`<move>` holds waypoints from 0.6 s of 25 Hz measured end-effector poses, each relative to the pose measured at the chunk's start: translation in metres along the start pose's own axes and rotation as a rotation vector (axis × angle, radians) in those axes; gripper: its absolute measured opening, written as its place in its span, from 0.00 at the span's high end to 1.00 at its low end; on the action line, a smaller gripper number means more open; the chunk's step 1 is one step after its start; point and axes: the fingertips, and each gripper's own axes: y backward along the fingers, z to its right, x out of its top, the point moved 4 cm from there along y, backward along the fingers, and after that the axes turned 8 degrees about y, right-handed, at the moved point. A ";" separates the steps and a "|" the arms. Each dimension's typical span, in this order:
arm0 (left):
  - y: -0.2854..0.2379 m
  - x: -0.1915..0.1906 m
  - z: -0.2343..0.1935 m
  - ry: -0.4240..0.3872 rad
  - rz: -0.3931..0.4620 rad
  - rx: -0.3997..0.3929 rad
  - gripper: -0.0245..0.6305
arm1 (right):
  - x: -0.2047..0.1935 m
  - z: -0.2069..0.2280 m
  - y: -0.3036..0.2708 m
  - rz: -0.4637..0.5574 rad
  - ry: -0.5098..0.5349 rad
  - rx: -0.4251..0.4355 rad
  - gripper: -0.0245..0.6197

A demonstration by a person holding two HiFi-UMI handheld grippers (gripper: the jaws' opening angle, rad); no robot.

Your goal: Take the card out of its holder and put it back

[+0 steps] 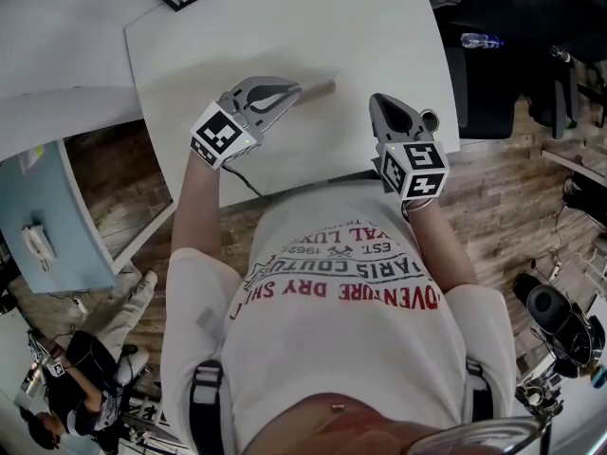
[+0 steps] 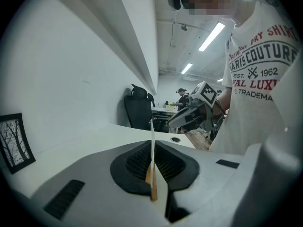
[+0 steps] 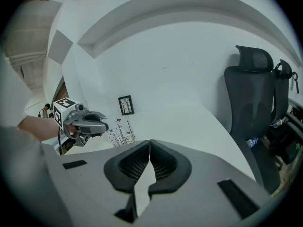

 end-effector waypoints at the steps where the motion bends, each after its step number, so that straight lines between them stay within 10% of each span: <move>1: 0.000 -0.002 -0.001 0.003 -0.003 0.001 0.91 | 0.001 0.000 0.000 0.000 0.001 -0.001 0.92; 15: -0.010 -0.025 -0.007 0.033 -0.073 0.002 0.91 | 0.010 -0.001 -0.005 0.014 0.026 0.015 0.92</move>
